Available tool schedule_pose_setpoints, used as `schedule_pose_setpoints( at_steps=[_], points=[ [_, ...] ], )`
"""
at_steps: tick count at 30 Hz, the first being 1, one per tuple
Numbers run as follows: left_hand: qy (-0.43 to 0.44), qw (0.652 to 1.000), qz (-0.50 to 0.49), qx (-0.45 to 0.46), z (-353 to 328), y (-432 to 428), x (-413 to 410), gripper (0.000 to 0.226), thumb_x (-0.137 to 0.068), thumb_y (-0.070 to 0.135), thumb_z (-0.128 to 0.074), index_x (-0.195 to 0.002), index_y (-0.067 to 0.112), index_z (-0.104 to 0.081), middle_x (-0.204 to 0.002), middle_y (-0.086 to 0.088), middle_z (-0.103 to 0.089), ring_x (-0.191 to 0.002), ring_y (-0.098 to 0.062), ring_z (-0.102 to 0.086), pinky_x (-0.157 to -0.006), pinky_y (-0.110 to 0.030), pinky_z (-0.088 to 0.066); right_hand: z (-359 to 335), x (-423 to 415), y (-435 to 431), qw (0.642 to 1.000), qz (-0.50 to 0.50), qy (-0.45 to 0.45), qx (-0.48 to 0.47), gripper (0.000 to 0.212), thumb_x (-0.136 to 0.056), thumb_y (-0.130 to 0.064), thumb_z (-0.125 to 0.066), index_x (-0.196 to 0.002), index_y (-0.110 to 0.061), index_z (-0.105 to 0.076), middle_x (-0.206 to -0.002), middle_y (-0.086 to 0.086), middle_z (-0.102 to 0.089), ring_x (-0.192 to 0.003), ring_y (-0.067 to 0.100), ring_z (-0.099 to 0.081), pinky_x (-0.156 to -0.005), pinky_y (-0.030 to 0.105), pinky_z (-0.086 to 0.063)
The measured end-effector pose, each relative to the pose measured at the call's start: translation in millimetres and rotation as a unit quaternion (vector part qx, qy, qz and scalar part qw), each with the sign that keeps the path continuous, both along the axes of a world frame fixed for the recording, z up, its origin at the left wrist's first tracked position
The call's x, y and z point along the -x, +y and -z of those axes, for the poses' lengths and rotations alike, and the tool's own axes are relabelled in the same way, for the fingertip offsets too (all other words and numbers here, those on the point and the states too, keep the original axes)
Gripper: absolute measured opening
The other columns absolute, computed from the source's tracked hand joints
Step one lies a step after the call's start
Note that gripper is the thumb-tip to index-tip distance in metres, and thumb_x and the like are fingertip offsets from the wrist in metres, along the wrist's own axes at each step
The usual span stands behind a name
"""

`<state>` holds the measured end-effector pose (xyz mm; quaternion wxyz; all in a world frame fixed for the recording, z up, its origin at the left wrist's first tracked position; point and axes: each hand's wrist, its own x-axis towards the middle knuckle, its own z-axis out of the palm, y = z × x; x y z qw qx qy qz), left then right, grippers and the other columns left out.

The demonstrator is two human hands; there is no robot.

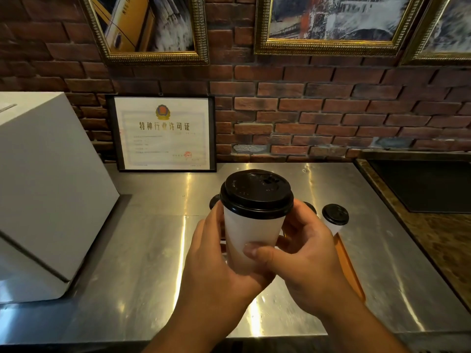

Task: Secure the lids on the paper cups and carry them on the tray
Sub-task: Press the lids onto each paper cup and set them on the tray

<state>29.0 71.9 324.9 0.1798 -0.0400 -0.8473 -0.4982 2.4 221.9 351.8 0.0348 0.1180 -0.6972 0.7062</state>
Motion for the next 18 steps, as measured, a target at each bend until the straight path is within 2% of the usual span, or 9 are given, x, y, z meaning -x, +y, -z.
schedule_pose_setpoints(
  at_steps=[2,4,6,7,9,13,17,18],
  points=[
    [-0.013,1.0,0.0,0.002,-1.2,-0.6,-1.2,0.106,-0.057,0.06,-0.087,-0.146,0.063,-0.03,-0.138,0.03,-0.054,-0.122,-0.008,-0.059,-0.098,-0.029,-0.06,1.4,0.1,-1.4,1.0,0.009,0.003,-0.006,0.077,-0.059,-0.022,-0.096,-0.117,-0.058,-0.063,-0.122,-0.02,-0.073,-0.115,0.002,-0.069,-0.08,0.02,-0.061],
    [-0.015,1.0,-0.001,-0.003,-1.8,-0.7,-1.5,0.098,-0.059,0.064,-0.085,-0.143,0.063,-0.033,-0.138,0.03,-0.055,-0.12,-0.011,-0.061,-0.099,-0.031,-0.059,1.2,-0.1,-2.3,1.0,0.005,0.003,-0.003,0.077,-0.057,-0.029,-0.098,-0.115,-0.064,-0.061,-0.123,-0.022,-0.072,-0.116,0.0,-0.067,-0.08,0.018,-0.06],
    [-0.011,1.0,-0.011,-0.012,-2.2,-1.3,-0.8,0.092,-0.056,0.078,-0.075,-0.137,0.066,-0.033,-0.137,0.031,-0.055,-0.118,-0.008,-0.061,-0.1,-0.031,-0.059,-0.1,-0.2,-2.8,1.0,-0.013,0.001,-0.002,0.077,-0.055,-0.039,-0.096,-0.115,-0.069,-0.059,-0.126,-0.025,-0.07,-0.118,-0.002,-0.066,-0.081,0.015,-0.059],
    [-0.01,1.0,-0.016,-0.016,-2.0,-1.6,-1.0,0.092,-0.052,0.083,-0.07,-0.135,0.068,-0.032,-0.135,0.034,-0.054,-0.118,-0.005,-0.06,-0.1,-0.028,-0.058,-0.2,-0.9,-2.6,1.0,-0.023,-0.001,-0.003,0.077,-0.056,-0.04,-0.095,-0.116,-0.07,-0.058,-0.127,-0.026,-0.07,-0.119,-0.003,-0.065,-0.08,0.014,-0.058],
    [-0.006,1.0,-0.013,-0.017,-1.0,-2.1,-0.6,0.094,-0.051,0.085,-0.071,-0.134,0.074,-0.029,-0.131,0.04,-0.053,-0.117,0.002,-0.058,-0.093,-0.013,-0.053,1.2,-0.6,-1.7,1.0,-0.03,0.002,-0.002,0.077,-0.057,-0.033,-0.094,-0.117,-0.068,-0.06,-0.126,-0.024,-0.071,-0.119,-0.002,-0.065,-0.08,0.013,-0.058],
    [0.0,1.0,0.007,-0.011,3.7,-1.6,-0.3,0.101,-0.058,0.063,-0.087,-0.139,0.073,-0.028,-0.13,0.042,-0.051,-0.123,0.011,-0.051,-0.078,0.003,-0.046,8.4,-0.8,-2.8,1.0,-0.004,0.001,0.002,0.084,-0.056,-0.013,-0.098,-0.116,-0.06,-0.063,-0.121,-0.021,-0.073,-0.115,-0.002,-0.067,-0.077,0.013,-0.059],
    [0.003,1.0,-0.003,0.0,3.6,-4.5,-0.2,0.102,-0.058,0.062,-0.088,-0.137,0.078,-0.025,-0.132,0.043,-0.051,-0.122,0.013,-0.05,-0.08,0.002,-0.048,8.5,-2.3,-3.9,1.0,-0.01,-0.003,-0.012,0.085,-0.049,-0.031,-0.094,-0.118,-0.064,-0.058,-0.123,-0.027,-0.07,-0.117,-0.006,-0.064,-0.079,0.011,-0.058],
    [0.008,1.0,-0.007,0.0,3.4,-5.1,0.0,0.101,-0.058,0.062,-0.087,-0.135,0.081,-0.024,-0.13,0.046,-0.05,-0.122,0.014,-0.05,-0.079,0.003,-0.047,7.7,-2.0,-3.5,1.0,-0.02,-0.002,-0.014,0.084,-0.051,-0.031,-0.093,-0.119,-0.065,-0.057,-0.124,-0.027,-0.069,-0.118,-0.005,-0.063,-0.079,0.011,-0.057]
  ],
)
